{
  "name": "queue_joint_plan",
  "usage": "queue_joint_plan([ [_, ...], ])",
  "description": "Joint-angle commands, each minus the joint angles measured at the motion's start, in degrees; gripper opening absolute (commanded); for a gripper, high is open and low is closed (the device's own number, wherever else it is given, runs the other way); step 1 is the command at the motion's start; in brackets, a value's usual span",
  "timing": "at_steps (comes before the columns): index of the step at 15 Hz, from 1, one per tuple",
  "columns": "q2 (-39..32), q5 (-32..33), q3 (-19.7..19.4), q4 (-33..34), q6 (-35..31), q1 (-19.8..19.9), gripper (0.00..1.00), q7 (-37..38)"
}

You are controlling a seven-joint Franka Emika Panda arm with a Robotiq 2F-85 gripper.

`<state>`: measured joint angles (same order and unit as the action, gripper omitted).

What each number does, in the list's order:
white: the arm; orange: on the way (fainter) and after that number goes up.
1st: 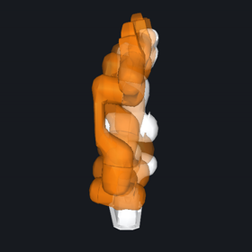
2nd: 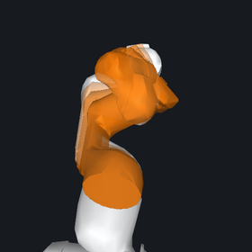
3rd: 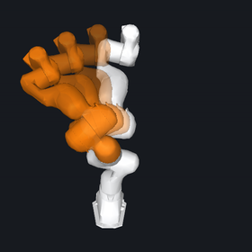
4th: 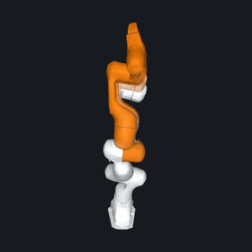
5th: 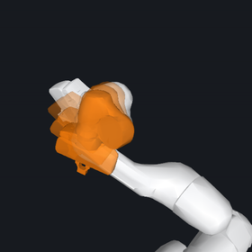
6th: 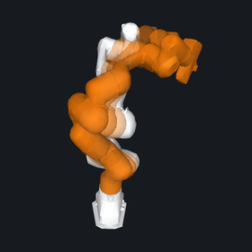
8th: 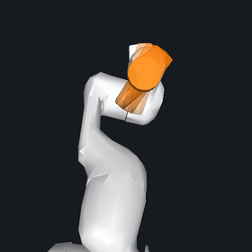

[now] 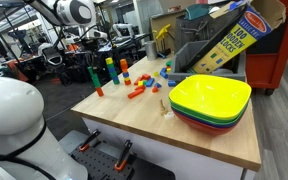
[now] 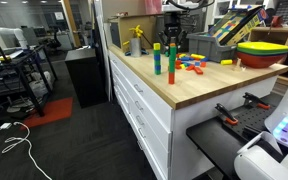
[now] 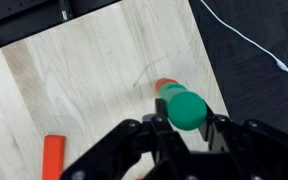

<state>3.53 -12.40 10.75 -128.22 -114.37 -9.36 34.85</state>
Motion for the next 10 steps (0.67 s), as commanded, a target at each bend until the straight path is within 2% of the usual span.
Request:
queue_joint_plan([
  [1, 0.28, 0.19, -0.12, 0.06, -0.27, 0.07, 0.08, -0.41],
  [10, 0.44, 0.05, 0.02, -0.42, -0.50, -0.09, 0.08, -0.34],
])
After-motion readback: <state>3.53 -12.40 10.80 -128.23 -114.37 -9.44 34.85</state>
